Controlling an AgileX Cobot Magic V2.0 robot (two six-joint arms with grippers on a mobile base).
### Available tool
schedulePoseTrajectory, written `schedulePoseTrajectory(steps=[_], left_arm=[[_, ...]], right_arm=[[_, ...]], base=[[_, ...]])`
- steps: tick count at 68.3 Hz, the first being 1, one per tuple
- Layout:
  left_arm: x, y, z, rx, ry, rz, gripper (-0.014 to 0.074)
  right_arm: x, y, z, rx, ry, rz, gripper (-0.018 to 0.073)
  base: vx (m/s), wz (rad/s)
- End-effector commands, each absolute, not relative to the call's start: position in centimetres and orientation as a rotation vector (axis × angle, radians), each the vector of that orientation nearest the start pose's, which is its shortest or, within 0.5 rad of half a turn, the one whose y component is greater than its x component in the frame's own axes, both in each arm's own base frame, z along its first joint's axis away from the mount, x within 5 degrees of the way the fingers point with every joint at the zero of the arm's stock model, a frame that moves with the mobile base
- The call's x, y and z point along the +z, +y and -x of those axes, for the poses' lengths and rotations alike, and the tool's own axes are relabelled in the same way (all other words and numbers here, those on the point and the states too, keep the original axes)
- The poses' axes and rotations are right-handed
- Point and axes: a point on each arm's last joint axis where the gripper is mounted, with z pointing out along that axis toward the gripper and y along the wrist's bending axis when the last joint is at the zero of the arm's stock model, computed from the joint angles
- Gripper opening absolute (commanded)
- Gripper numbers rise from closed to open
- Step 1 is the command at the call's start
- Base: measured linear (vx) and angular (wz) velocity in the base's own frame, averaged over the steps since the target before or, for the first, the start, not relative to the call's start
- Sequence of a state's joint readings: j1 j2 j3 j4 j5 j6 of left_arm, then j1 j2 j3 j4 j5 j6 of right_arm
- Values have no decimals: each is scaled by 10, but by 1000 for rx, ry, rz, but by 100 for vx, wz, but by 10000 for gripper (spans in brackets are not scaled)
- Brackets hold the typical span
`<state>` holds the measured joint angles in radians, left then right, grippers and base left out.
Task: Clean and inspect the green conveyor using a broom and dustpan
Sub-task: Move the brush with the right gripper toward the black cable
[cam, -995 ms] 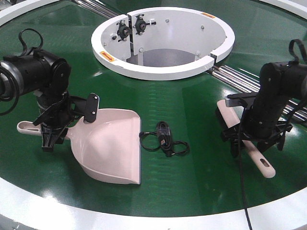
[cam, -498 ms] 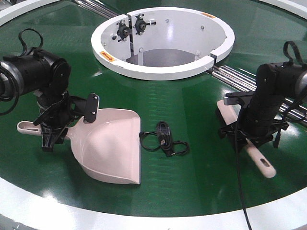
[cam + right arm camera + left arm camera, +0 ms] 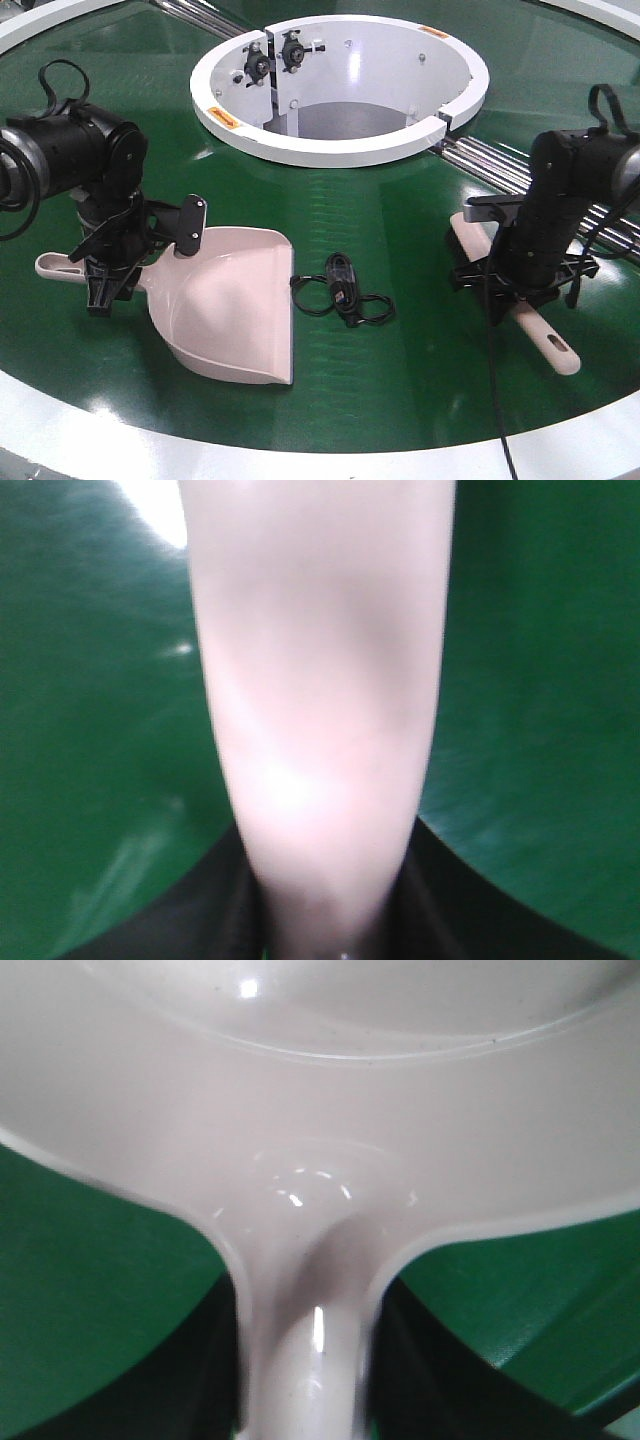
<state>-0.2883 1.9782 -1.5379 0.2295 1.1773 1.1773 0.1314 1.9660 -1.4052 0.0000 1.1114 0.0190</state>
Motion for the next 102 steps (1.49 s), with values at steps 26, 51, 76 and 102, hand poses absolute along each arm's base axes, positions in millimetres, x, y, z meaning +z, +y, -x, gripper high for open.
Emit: schedulePoseTrajectory(steps=[26, 51, 76, 102], left_arm=[[239, -94, -382, 404, 2231, -2172, -6], [239, -94, -382, 404, 2231, -2172, -6], [239, -94, -382, 394, 2232, -2168, -6], [239, -94, -382, 394, 2232, -2168, -6]], right_arm=[[225, 125, -353, 14, 3058, 109, -4], [225, 123, -350, -66, 3075, -23, -3], [210, 150, -349, -120, 3143, 69, -3], [226, 188, -358, 26, 3133, 105, -3]], base=[[0, 0], [0, 0], [0, 0], [0, 0]])
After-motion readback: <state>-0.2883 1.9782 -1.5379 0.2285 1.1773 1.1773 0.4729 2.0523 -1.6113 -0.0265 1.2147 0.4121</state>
